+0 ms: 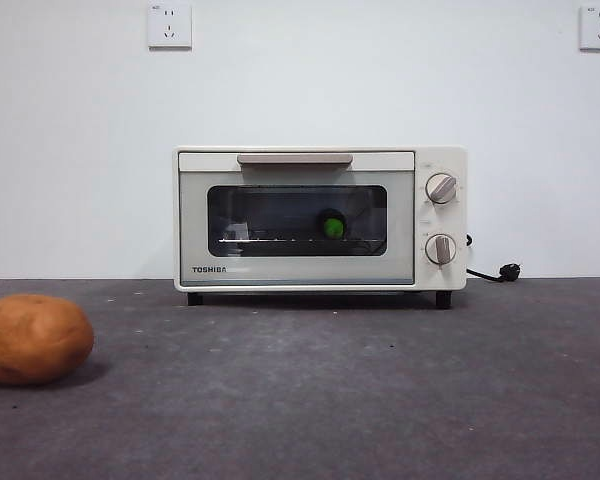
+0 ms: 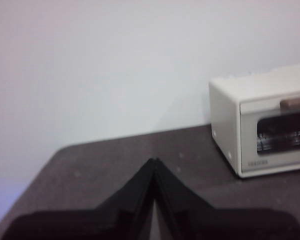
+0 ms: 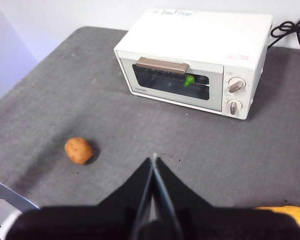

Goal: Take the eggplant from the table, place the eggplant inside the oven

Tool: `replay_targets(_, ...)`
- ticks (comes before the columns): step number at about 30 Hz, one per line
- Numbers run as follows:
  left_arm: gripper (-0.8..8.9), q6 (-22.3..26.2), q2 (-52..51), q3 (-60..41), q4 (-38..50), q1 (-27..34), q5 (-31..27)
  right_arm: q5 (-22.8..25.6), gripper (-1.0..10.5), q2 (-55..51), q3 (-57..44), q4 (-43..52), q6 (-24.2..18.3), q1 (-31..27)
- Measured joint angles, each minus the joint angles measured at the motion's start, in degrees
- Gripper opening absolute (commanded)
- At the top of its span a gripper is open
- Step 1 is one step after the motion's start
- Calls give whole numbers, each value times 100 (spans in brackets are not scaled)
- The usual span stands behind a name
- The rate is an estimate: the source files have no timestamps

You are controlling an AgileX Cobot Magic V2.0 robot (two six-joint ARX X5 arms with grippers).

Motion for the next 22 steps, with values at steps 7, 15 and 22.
replay_targets(7, -4, -168, -533, -920, 7, 61, -280, -2, 1, 400, -2, 0, -2, 0)
replay_targets(15, -4, -470, -575, -1604, 162, 68, -424, 17, 1, 1029, 0, 0, -2, 0)
replay_targets(22, -4, -754, -577, -2068, 282, 68, -428, 26, 1, 1670, 0, 0, 0, -2)
